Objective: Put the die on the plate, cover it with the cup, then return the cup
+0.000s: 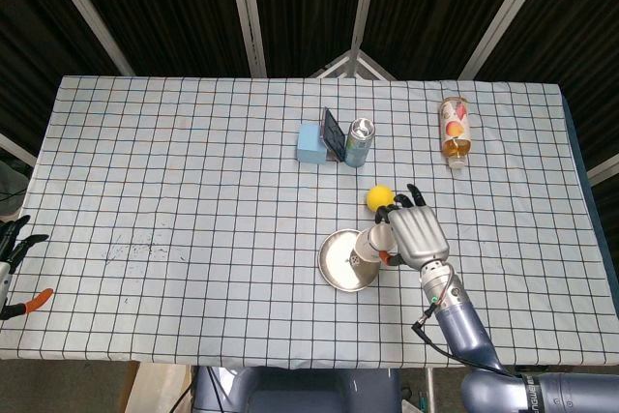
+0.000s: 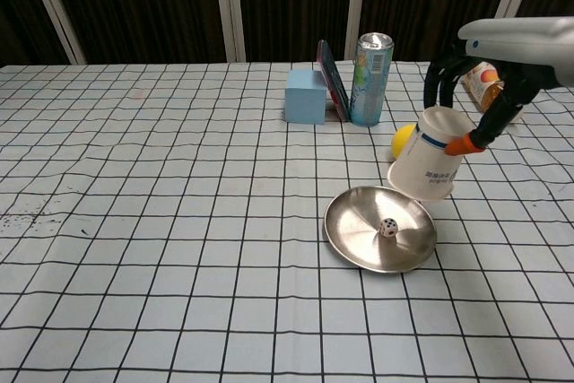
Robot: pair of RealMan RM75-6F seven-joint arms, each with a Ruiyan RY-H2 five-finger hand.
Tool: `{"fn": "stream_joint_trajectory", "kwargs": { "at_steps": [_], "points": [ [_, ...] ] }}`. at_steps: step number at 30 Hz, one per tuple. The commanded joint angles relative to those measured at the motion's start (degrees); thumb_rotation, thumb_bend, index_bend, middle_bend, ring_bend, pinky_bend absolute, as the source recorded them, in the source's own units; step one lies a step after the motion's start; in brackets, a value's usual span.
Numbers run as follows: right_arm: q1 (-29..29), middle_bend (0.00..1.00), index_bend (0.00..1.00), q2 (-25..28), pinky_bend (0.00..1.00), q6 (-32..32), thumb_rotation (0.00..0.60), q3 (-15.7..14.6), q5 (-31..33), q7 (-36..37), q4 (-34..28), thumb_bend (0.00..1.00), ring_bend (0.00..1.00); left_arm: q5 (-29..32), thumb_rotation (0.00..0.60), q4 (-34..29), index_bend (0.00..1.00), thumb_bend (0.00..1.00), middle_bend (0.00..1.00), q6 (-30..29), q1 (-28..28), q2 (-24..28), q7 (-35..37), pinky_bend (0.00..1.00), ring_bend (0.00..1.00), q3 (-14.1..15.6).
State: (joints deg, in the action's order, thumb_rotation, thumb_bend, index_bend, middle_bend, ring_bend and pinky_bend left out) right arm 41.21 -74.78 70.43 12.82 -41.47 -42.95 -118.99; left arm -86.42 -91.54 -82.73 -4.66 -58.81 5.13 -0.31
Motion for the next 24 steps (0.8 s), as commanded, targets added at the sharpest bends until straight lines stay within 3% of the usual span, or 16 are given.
{"fn": "stream_joint_trajectory", "kwargs": {
  "at_steps": [1, 24],
  "points": [
    [0.7, 0.46, 0.55, -1.69, 0.0, -0.21, 0.6, -0.11, 0.07, 0.58, 0.45, 0.27, 0.2, -0.04, 0.6, 0.06, 0.2, 0.3, 0.0, 0.24, -0.13, 0.01, 0.03, 0.02, 0.0, 0.03],
    [0.02, 0.46, 0.56, -9.86, 0.0, -0.14, 0.6, -6.08, -5.64, 2.82, 9.3, 0.27, 0.2, 0.06, 0.6, -0.02, 0.21, 0.3, 0.0, 0.26, -0.15, -0.07, -0.36, 0.02, 0.0, 0.0]
  ]
}}
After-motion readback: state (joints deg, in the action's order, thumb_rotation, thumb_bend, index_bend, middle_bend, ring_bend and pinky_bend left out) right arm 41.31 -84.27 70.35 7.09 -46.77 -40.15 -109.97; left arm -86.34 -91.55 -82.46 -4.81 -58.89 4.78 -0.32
